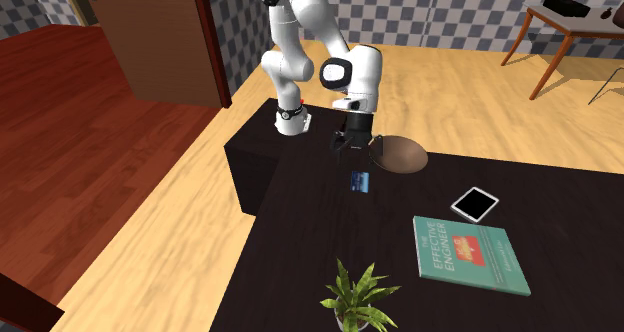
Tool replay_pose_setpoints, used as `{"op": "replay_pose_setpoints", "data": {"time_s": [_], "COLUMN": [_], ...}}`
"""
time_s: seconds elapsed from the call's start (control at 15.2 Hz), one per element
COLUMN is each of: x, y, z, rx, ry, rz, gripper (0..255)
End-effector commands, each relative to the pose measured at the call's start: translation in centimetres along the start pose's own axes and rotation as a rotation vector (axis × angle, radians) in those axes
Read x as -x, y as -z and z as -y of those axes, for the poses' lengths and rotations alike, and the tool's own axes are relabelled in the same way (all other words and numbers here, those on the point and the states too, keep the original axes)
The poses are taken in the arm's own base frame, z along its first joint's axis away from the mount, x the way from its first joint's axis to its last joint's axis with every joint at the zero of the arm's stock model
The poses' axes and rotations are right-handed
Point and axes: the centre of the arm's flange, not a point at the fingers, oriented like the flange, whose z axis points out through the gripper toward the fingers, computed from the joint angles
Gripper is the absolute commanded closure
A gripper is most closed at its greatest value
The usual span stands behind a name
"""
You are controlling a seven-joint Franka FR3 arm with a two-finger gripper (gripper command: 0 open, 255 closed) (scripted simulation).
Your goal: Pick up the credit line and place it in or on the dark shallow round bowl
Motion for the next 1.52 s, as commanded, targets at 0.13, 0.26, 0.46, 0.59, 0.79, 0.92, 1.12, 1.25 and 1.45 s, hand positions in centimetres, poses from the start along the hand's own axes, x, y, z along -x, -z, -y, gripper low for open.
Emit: {"op": "replay_pose_setpoints", "data": {"time_s": [0.13, 0.26, 0.46, 0.59, 0.79, 0.92, 1.12, 1.25, 1.45], "x": [-0.2, -0.3, -0.3, -0.4, -0.4, -0.4, -0.4, -0.4, -0.4], "y": [-1.7, -2.7, -4.3, -5.1, -5.1, -5.1, -5.1, -5.1, -5.1], "z": [2.4, 2.4, 2.4, 2.4, 2.4, 2.4, 2.4, 2.4, 2.4], "rx": [-0.005, -0.005, -0.005, -0.005, -0.005, -0.005, -0.005, -0.005, -0.005], "ry": [0.015, 0.015, 0.015, 0.015, 0.015, 0.015, 0.015, 0.015, 0.015], "rz": [-0.048, -0.048, -0.048, -0.048, -0.048, -0.048, -0.048, -0.048, -0.048], "gripper": [0, 0, 0, 0, 0, 0, 255, 255, 255]}}
